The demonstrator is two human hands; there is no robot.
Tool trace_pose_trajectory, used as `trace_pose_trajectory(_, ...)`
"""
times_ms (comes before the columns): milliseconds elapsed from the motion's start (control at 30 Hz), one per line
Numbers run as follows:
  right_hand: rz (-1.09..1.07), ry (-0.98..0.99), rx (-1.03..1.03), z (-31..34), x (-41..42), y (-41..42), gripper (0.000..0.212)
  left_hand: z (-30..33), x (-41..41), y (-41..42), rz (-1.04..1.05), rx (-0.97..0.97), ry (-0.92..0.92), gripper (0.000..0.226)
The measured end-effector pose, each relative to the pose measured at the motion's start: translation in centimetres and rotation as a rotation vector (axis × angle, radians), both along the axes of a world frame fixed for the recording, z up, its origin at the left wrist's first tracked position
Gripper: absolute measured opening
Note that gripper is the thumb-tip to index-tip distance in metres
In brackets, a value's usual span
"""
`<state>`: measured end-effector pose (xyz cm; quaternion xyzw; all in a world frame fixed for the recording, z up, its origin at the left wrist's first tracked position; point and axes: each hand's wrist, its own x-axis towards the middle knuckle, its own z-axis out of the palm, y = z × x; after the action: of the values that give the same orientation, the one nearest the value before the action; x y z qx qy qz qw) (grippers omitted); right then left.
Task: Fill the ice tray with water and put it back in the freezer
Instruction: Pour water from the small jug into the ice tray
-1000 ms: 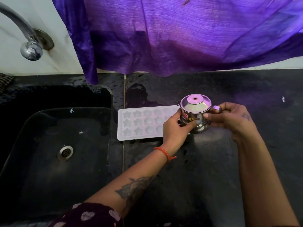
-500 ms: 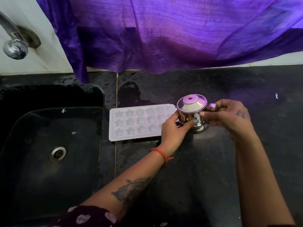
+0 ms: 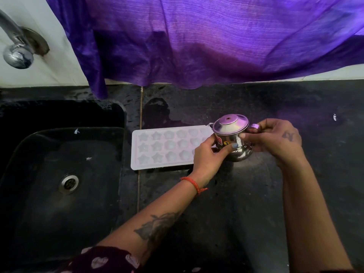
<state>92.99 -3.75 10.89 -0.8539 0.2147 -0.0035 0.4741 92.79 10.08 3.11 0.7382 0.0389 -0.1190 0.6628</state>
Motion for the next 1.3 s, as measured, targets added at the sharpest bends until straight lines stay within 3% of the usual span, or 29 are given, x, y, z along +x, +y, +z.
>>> trace_pose_trajectory(500,-0.009,-0.002,-0.008,0.2,0.0,-0.2,0.025,0.6,0.1,0.0,-0.029,0.024,0.012,0.041)
trace_pose_trajectory(967,-0.010,-0.032,0.130,-0.3,-0.3,-0.4,0.025,0.8,0.2,0.1,-0.028,0.056,-0.030,0.052)
trace_pose_trajectory(1300,0.086,-0.066,0.201,-0.3,0.0,1.3,0.027,0.9,-0.7,2.1,0.088,-0.009,-0.115,0.054)
